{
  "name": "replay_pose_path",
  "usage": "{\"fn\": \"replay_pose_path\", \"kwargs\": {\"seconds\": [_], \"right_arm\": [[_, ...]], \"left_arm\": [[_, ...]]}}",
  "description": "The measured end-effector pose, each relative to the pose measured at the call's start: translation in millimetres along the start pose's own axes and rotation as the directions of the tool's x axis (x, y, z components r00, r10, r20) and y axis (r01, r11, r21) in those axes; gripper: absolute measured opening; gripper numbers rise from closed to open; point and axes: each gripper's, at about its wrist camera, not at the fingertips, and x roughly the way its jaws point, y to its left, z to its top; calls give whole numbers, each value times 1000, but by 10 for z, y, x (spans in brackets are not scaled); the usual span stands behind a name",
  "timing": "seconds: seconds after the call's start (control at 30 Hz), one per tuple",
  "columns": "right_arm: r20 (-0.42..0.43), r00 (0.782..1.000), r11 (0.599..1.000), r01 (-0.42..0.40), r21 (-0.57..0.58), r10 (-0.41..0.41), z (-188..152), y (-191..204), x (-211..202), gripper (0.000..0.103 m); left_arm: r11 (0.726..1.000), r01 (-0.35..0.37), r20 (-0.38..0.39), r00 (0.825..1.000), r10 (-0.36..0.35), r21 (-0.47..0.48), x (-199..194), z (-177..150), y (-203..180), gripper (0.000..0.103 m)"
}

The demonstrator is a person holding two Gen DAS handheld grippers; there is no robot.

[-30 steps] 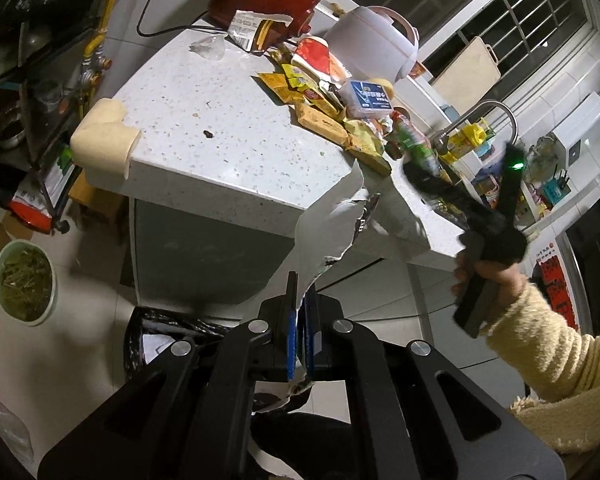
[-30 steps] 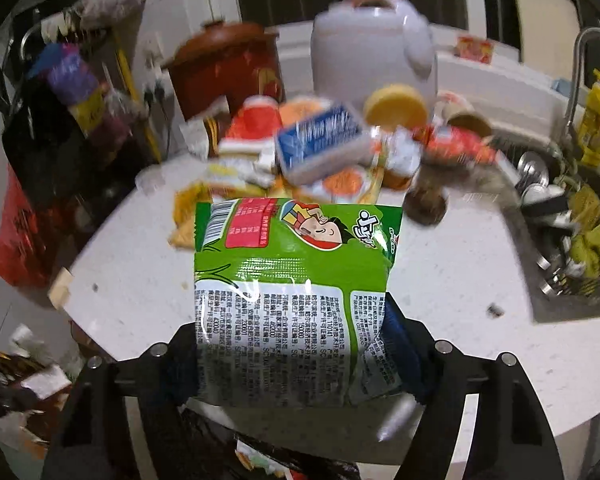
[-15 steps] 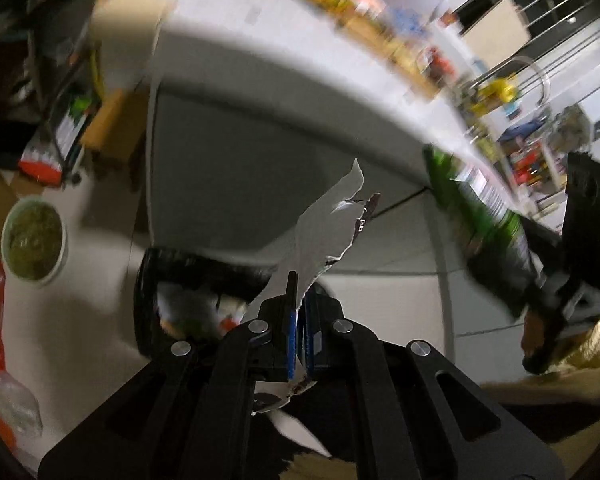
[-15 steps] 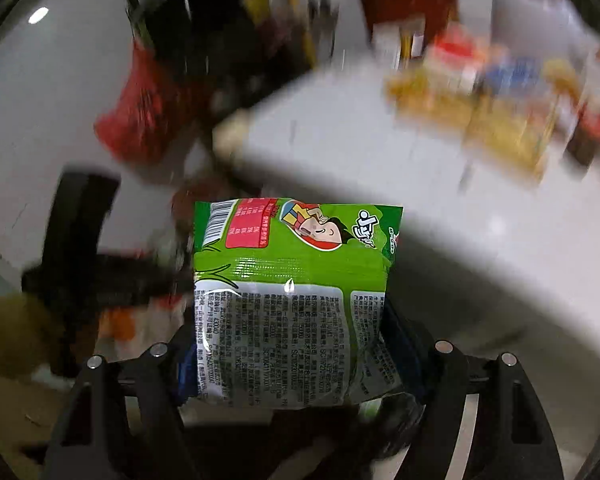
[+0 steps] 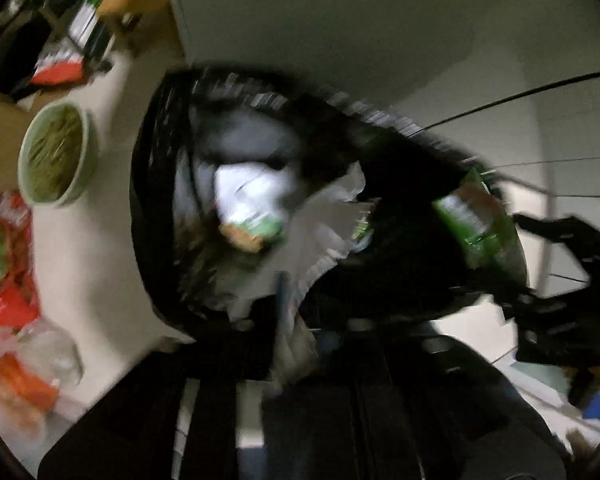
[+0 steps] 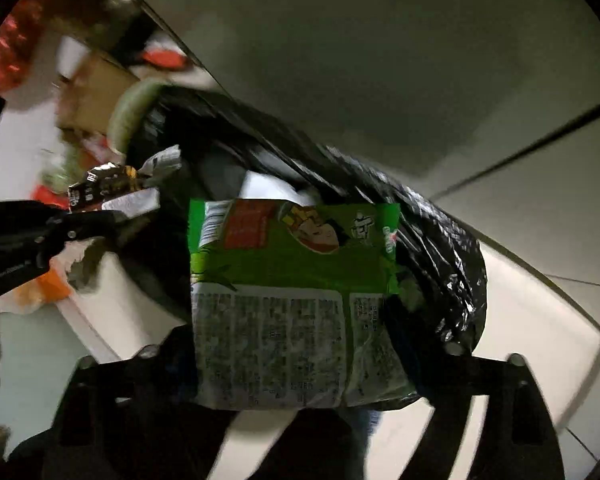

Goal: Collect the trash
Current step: 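Carry the green snack bag and foil wrapper down and release them into the trash bag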

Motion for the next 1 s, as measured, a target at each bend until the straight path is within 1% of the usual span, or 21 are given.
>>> {"fn": "replay_pose_path", "kwargs": {"seconds": [0.03,0.07,0.1,0.2,0.37,0.43,0.47,0.53,0.6,0.67,0.7,0.73,0.8,0.83,0.87,0.9,0.93,0.97,1.0], "right_arm": [[-5,999,999,47,-8,-47,28,14,57,97],[-7,997,997,72,-13,-72,53,3,86,97],[-7,997,997,70,-15,-70,39,-23,100,97],[-5,998,998,68,4,-68,59,-73,53,97],[30,998,998,53,45,-55,145,-222,-324,97],[65,996,997,49,63,-53,151,-293,-572,97],[91,994,997,47,62,-53,145,-296,-737,97],[171,984,998,43,38,-49,133,-247,-1210,97],[237,970,999,51,9,-52,86,-176,-1618,97],[341,939,998,52,-19,-42,72,-85,-2193,97],[408,912,998,60,-21,-46,50,-42,-2545,97],[448,893,998,65,-14,-52,51,-20,-2770,97],[534,844,999,52,6,-47,52,-8,-3256,97],[597,800,999,38,31,-50,48,-25,-3581,97],[626,777,998,37,50,-60,57,-44,-3741,97],[658,749,996,38,77,-79,80,-72,-3949,97],[690,717,994,37,104,-99,112,-108,-4155,97],[718,686,991,35,132,-120,139,-152,-4333,97],[739,661,988,31,150,-133,149,-180,-4463,98]], "left_arm": [[1000,-31,-5,1000,31,-7,35,16,14,73],[998,-64,9,998,64,-8,35,19,27,76],[997,-71,23,997,71,-7,11,25,25,77],[996,-85,23,996,85,1,-58,25,17,79],[997,-83,54,995,83,-2,-287,67,-46,79],[997,-78,88,993,78,-3,-490,72,-105,79],[997,-80,119,990,79,-2,-677,77,-167,79],[996,-91,176,980,89,3,-1016,53,-266,79],[996,-85,248,965,82,0,-1510,15,-386,79],[998,-69,331,941,65,2,-2025,-36,-515,79],[998,-70,369,927,64,2,-2258,-34,-581,79],[998,-70,396,916,64,-1,-2416,-36,-636,80],[997,-74,495,866,68,-8,-2923,-29,-785,84],[997,-81,544,836,74,-12,-3157,-9,-853,85],[996,-86,579,812,78,-13,-3335,39,-892,85],[996,-90,615,784,80,-14,-3529,81,-946,85],[996,-91,641,763,79,-15,-3662,123,-997,85],[995,-95,679,729,82,-19,-3864,176,-1056,85],[995,-100,711,699,83,-18,-4018,219,-1109,85]]}}
